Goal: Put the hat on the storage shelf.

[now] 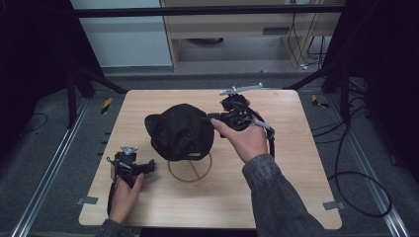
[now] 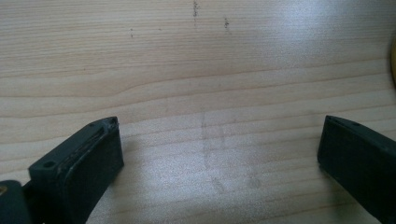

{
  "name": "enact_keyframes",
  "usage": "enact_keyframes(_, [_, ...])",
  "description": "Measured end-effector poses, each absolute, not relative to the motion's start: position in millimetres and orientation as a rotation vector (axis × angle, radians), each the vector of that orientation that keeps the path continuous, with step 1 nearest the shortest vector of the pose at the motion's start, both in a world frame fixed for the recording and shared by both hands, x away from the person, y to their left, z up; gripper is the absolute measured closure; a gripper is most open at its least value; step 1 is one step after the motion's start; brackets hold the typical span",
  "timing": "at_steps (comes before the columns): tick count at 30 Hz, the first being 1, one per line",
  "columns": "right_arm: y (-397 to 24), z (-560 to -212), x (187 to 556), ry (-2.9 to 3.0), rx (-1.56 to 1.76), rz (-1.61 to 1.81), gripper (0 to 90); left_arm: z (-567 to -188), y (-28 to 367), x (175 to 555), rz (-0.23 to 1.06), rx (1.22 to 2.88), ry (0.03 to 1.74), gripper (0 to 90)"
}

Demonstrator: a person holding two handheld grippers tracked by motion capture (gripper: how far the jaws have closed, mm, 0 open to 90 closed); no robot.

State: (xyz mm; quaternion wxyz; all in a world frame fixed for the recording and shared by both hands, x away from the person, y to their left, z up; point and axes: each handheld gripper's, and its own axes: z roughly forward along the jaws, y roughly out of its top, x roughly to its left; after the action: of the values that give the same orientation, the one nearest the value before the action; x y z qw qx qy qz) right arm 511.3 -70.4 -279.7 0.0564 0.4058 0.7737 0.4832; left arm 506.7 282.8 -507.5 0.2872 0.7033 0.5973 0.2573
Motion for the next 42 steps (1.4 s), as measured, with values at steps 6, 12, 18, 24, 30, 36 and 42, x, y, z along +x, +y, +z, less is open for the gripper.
enact_keyframes(6, [-73, -279, 510, 2.342, 1.238, 1.455, 58.4, -508, 282, 507, 0.688, 1.873, 1.598, 0.0])
enact_keyframes(12, [-75, -278, 509, 2.334, 1.245, 1.447, 53.8, -508, 282, 507, 0.688, 1.873, 1.598, 0.0])
enact_keyframes(18, [-78, -277, 507, 2.328, 1.248, 1.437, 49.8, -508, 283, 507, 0.688, 1.873, 1.597, 0.0])
enact_keyframes(24, [-79, -276, 507, 2.322, 1.244, 1.435, 47.2, -508, 282, 507, 0.688, 1.873, 1.597, 0.0])
enact_keyframes(30, [-79, -275, 505, 2.311, 1.236, 1.424, 43.6, -508, 283, 507, 0.689, 1.873, 1.597, 0.0])
enact_keyframes(36, [-81, -274, 503, 2.302, 1.227, 1.408, 40.3, -508, 283, 507, 0.689, 1.873, 1.597, 0.0])
enact_keyframes(42, [-83, -274, 503, 2.291, 1.217, 1.407, 37.3, -508, 282, 507, 0.688, 1.872, 1.598, 0.0])
